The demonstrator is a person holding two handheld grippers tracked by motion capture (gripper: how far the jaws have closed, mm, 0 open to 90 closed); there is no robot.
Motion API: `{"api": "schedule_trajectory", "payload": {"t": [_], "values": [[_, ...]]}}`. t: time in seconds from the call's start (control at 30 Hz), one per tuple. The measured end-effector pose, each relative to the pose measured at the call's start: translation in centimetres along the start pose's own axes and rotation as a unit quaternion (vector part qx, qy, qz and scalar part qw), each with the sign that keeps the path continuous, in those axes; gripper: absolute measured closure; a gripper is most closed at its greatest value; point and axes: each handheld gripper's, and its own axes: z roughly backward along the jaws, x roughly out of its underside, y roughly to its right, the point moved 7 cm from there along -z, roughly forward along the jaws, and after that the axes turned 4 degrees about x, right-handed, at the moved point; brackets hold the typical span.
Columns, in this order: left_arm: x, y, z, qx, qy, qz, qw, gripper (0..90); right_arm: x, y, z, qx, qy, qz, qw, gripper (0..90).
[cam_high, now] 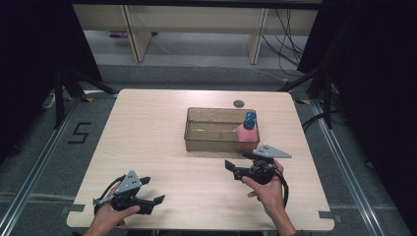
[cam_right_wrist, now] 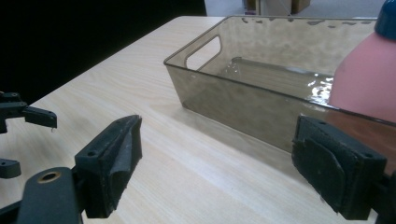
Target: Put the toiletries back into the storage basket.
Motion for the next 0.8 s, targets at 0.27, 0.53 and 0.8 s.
{"api": "schedule_trajectory", "payload": {"t": [0.27,0.53,0.8], "values": [[0.0,0.1,0.0,-0.001,0.000,0.003,1.0000,14.8,0.5,-0.6,0.3,-0.008,-0.006,-0.008,0.9999,17.1],[0.0,0.1,0.0,0.000,-0.002,0.003,1.0000,14.8,0.9,-0.9,0.6,-0.013,-0.010,-0.013,0.9998,17.1],[0.1,0.1,0.0,-0.001,-0.002,0.000,1.0000,14.8,1.4,-1.1,1.0,-0.015,-0.011,-0.017,0.9997,17.1]]}}
